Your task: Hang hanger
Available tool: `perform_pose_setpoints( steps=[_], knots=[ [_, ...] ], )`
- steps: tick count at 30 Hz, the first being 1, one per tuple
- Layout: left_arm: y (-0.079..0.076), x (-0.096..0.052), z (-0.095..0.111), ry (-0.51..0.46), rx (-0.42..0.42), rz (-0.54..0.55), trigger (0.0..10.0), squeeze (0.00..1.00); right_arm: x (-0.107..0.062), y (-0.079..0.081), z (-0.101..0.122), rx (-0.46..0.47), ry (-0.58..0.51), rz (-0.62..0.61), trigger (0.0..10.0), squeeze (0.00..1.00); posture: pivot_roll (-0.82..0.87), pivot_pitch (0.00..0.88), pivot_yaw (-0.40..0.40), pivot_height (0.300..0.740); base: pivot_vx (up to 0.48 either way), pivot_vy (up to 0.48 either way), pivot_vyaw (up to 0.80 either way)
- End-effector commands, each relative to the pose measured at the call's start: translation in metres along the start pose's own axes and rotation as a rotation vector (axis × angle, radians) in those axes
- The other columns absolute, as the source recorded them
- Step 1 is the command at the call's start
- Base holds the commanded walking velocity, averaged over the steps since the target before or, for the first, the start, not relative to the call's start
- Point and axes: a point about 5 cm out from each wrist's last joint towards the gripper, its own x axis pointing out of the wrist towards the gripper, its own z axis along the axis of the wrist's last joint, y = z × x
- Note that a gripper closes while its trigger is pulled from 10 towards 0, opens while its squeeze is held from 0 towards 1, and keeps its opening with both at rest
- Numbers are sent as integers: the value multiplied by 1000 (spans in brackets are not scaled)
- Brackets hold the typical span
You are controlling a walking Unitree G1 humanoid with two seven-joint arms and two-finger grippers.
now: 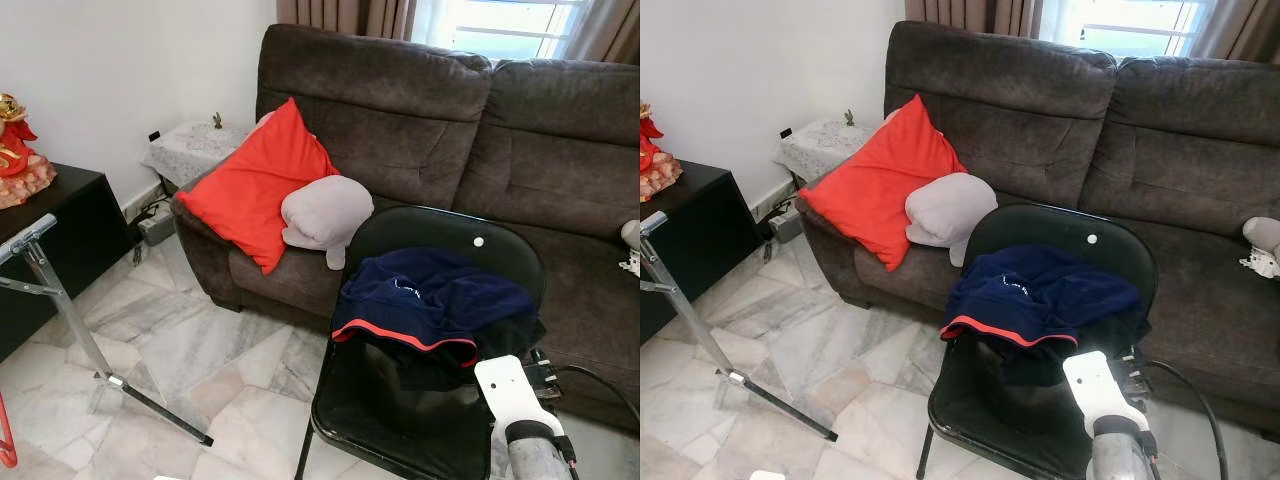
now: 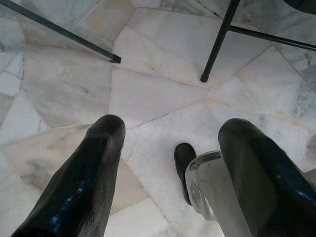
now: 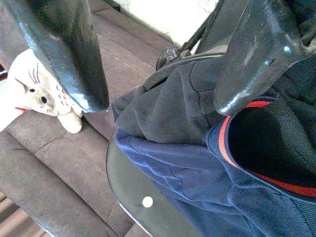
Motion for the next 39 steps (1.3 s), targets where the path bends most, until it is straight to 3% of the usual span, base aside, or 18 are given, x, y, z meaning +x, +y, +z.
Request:
perform_pose_setpoints(
  steps=[1,8,10,20,25,31,39],
  knots=[
    [3,-2,-5,31,10,1,10000,0,0,-2,7,2,-18,1,10000,0,35,6,13,740,0,0,0],
    [3,-2,-6,37,9,3,10000,0,1,3,17,24,-67,59,10000,0,35,12,12,740,0,0,0],
    [2,-2,-7,43,9,2,10000,0,-1,6,20,-10,-84,66,10000,0,35,12,12,740,0,0,0],
    [1,-2,-8,45,9,1,10000,0,3,4,21,-21,-76,60,10000,0,34,21,12,740,0,0,0],
    [1,-2,-7,46,10,-2,10000,0,14,-2,19,-35,-44,36,10000,0,26,28,17,740,0,0,0],
    [1,-2,-6,44,9,-3,10000,0,22,4,22,-46,-37,88,10000,0,24,28,19,740,0,0,0],
    [0,-1,-5,39,11,-4,10000,0,17,16,8,-55,50,140,10000,0,32,19,17,740,0,0,0]
  ],
)
